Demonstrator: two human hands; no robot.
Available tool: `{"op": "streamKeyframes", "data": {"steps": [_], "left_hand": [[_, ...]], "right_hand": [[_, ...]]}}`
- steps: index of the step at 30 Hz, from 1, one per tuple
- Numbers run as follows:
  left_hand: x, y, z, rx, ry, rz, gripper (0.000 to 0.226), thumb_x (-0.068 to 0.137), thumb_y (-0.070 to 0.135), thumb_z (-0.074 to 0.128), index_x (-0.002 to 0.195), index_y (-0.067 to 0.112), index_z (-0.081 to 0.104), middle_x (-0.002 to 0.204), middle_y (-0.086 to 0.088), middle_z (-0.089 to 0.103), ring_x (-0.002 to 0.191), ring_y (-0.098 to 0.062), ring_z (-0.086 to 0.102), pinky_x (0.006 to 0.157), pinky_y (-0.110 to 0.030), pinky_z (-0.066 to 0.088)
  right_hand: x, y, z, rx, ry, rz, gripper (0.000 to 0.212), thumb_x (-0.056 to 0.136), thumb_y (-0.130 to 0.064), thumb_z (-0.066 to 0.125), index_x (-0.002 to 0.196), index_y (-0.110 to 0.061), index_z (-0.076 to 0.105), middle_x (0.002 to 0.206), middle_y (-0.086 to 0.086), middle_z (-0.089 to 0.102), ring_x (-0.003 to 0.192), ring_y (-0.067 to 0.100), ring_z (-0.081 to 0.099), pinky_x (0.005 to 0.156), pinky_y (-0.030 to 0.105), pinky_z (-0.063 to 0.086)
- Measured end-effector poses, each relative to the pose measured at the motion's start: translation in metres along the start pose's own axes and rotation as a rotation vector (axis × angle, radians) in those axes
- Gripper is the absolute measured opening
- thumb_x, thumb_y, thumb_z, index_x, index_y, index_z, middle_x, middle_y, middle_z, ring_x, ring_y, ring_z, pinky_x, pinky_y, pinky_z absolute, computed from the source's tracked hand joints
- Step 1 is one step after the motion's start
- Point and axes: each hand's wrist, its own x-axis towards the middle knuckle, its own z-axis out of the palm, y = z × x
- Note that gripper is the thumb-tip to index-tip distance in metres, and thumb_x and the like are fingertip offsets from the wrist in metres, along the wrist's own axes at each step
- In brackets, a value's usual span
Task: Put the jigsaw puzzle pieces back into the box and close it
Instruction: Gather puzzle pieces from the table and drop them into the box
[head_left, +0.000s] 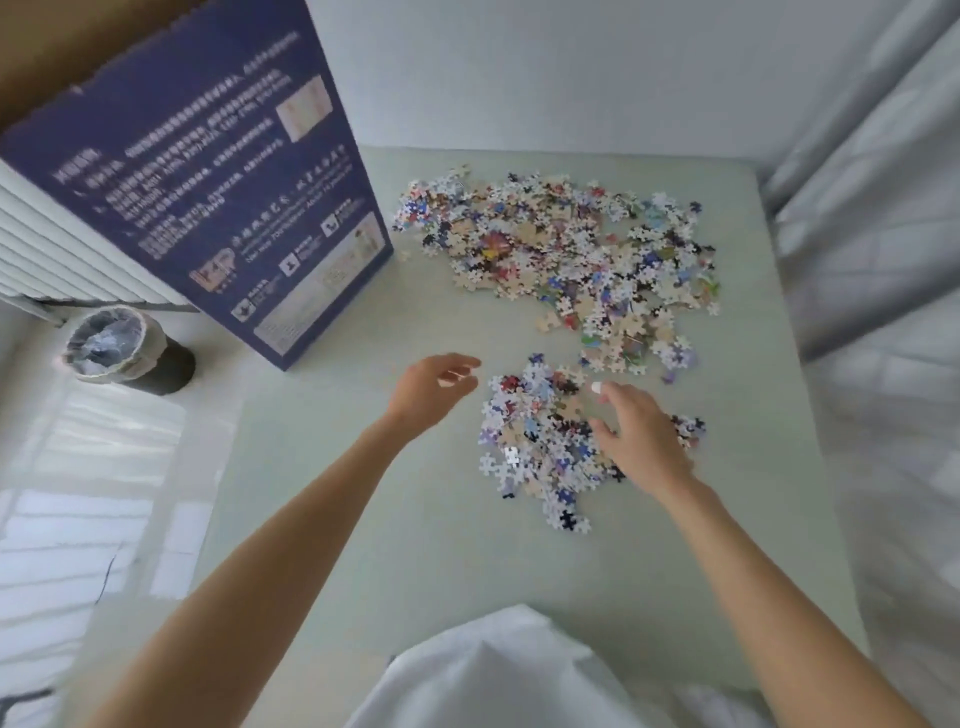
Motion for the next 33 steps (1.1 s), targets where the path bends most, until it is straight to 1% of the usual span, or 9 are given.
{"op": "streamKeyframes", "data": {"steps": [4, 10, 16, 20, 24, 27, 29, 31, 33], "left_hand": [[0.003, -0.029, 0.041, 0.19, -0.05, -0.136, 0.068, 0.08, 0.035, 0.07, 0.139, 0.023, 0.039, 0.139, -0.011, 0.042, 0.12, -0.027, 0.047, 0.103, -0.042, 0.039], [0.003, -0.006, 0.091, 0.224, -0.153, -0.185, 0.111, 0.065, 0.06, 0.071, 0.149, 0.02, 0.01, 0.146, -0.013, 0.021, 0.134, -0.029, 0.024, 0.106, -0.046, 0.033], [-0.003, -0.003, 0.122, 0.29, -0.087, -0.109, 0.115, 0.063, 0.052, 0.079, 0.149, 0.022, 0.008, 0.139, -0.009, 0.025, 0.125, -0.026, 0.027, 0.099, -0.034, 0.038], [-0.001, -0.008, 0.118, 0.223, -0.061, -0.097, 0.104, 0.067, 0.039, 0.08, 0.148, 0.023, 0.016, 0.137, -0.007, 0.029, 0.122, -0.023, 0.033, 0.101, -0.03, 0.035], [0.004, -0.011, 0.11, 0.187, -0.081, -0.102, 0.098, 0.069, 0.037, 0.08, 0.146, 0.025, 0.02, 0.137, -0.006, 0.034, 0.121, -0.022, 0.039, 0.101, -0.031, 0.036], [0.008, -0.01, 0.109, 0.155, -0.087, -0.143, 0.103, 0.065, 0.046, 0.079, 0.146, 0.023, 0.019, 0.136, -0.005, 0.034, 0.12, -0.021, 0.041, 0.1, -0.031, 0.037], [0.01, -0.009, 0.11, 0.155, -0.069, -0.164, 0.104, 0.065, 0.047, 0.079, 0.146, 0.021, 0.02, 0.136, -0.005, 0.034, 0.12, -0.021, 0.041, 0.1, -0.03, 0.037], [0.011, -0.008, 0.112, 0.17, -0.058, -0.164, 0.1, 0.066, 0.043, 0.08, 0.145, 0.019, 0.023, 0.136, -0.005, 0.035, 0.121, -0.021, 0.039, 0.101, -0.03, 0.036], [0.012, -0.007, 0.114, 0.178, -0.067, -0.153, 0.093, 0.068, 0.039, 0.079, 0.143, 0.02, 0.027, 0.136, -0.005, 0.036, 0.121, -0.021, 0.04, 0.101, -0.03, 0.035]], "right_hand": [[-0.026, 0.056, 0.03, -0.009, -0.001, 0.293, 0.041, 0.08, -0.018, 0.065, 0.118, -0.006, 0.056, 0.115, 0.016, 0.055, 0.11, 0.036, 0.048, 0.092, 0.041, 0.037], [-0.024, 0.078, 0.041, -0.059, 0.016, 0.654, 0.055, 0.085, -0.026, 0.059, 0.135, -0.014, 0.04, 0.145, 0.017, 0.027, 0.128, 0.039, 0.027, 0.098, 0.048, 0.034], [-0.011, 0.019, 0.078, -0.037, -0.129, 0.156, 0.056, 0.087, -0.034, 0.057, 0.138, -0.023, 0.036, 0.151, 0.005, 0.02, 0.137, 0.029, 0.016, 0.11, 0.044, 0.024], [0.001, 0.005, 0.083, 0.062, -0.152, 0.056, 0.061, 0.083, -0.033, 0.065, 0.136, -0.023, 0.036, 0.145, 0.007, 0.027, 0.133, 0.027, 0.023, 0.108, 0.041, 0.032], [0.028, 0.006, 0.063, 0.176, -0.096, 0.011, 0.056, 0.083, -0.014, 0.066, 0.132, -0.02, 0.04, 0.141, 0.007, 0.029, 0.128, 0.024, 0.032, 0.1, 0.025, 0.038], [0.058, 0.008, 0.048, -0.02, -0.253, -0.08, 0.077, 0.078, -0.022, 0.072, 0.14, -0.022, 0.027, 0.152, 0.008, 0.01, 0.138, 0.03, 0.013, 0.11, 0.043, 0.029], [0.078, 0.008, 0.045, -0.223, -0.426, -0.153, 0.104, 0.07, -0.04, 0.077, 0.146, -0.025, 0.009, 0.155, 0.006, -0.011, 0.142, 0.033, -0.008, 0.113, 0.057, 0.007], [0.092, 0.008, 0.047, -0.348, -0.528, -0.221, 0.124, 0.062, -0.051, 0.078, 0.147, -0.028, -0.01, 0.153, 0.004, -0.025, 0.139, 0.033, -0.024, 0.108, 0.06, -0.008], [0.1, 0.006, 0.051, -0.39, -0.581, -0.262, 0.13, 0.059, -0.053, 0.078, 0.146, -0.028, -0.016, 0.153, 0.003, -0.026, 0.138, 0.033, -0.025, 0.108, 0.06, -0.008]]}}
